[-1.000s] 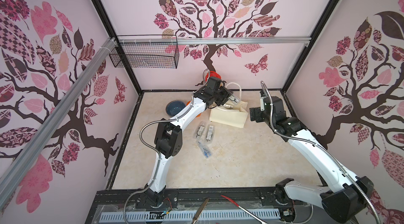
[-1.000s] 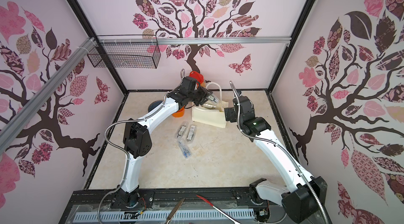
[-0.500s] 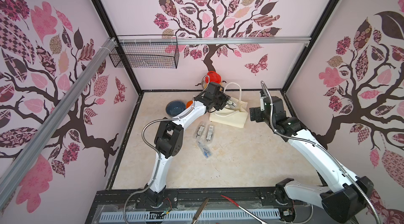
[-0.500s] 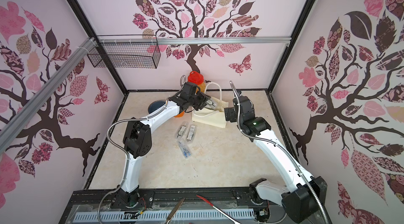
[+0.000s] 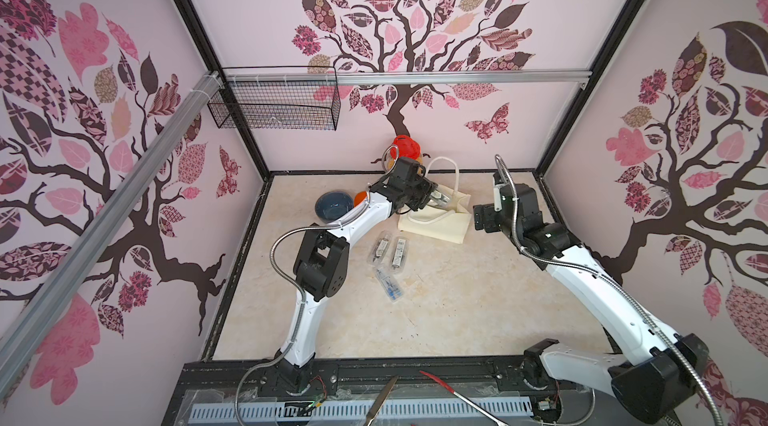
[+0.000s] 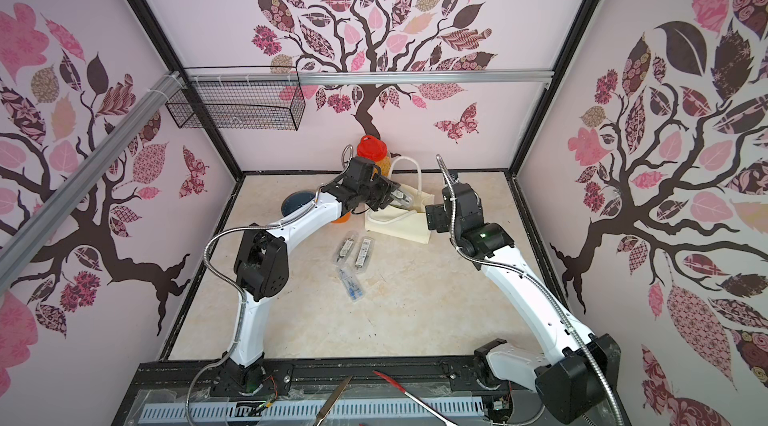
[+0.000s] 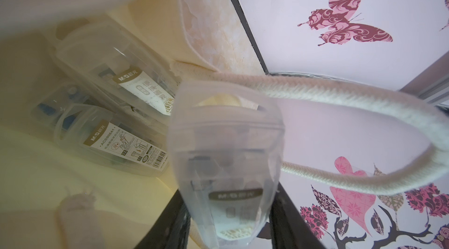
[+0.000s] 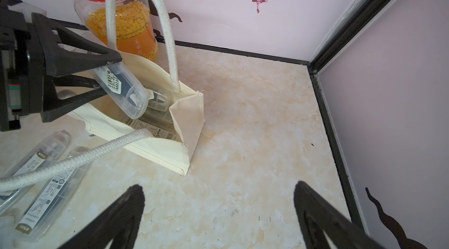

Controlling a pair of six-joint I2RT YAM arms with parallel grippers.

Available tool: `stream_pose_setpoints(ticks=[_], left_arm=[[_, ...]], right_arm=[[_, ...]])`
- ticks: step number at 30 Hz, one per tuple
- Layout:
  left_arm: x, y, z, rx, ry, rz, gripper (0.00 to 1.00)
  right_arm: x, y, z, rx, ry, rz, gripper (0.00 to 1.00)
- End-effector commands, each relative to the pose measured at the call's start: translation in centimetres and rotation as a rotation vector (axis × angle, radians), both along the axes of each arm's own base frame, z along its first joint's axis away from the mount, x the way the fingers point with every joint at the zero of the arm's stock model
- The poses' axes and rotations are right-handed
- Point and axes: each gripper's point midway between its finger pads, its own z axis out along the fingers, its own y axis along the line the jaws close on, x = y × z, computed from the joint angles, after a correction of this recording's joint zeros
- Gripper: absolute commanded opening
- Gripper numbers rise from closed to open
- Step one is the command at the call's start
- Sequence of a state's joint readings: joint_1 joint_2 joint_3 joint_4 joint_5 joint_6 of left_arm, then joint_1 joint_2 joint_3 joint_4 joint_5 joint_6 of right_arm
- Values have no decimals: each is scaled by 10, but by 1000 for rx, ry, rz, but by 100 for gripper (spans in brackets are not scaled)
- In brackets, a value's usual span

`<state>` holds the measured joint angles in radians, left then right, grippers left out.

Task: Put the compass set into the canvas bag
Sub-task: Place the compass set in the canvas bag.

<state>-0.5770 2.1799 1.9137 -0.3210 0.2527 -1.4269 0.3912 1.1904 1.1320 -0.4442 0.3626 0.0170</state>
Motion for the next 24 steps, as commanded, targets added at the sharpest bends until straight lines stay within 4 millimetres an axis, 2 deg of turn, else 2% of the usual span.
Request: stream_pose_setpoints(ticks=[1,7,18,22,24], left_arm=[[-2,-7,-20,-15,45,2,46],[-3,-8,-18,-15,44,-1,49],[-2,-8,7,-21,-7,-5,55],[-2,-3,20,-10,-42,-1,64],[-4,-2,27,-8,-54,-2,65]], right_arm=[[2,2,-1,-10,0,13,99],[2,2,1,-8,-7,14,99],[0,2,8,0,-17,18,99],[-1,4,9,8,-13,23,99],[-1,4,9,11,-12,23,99]])
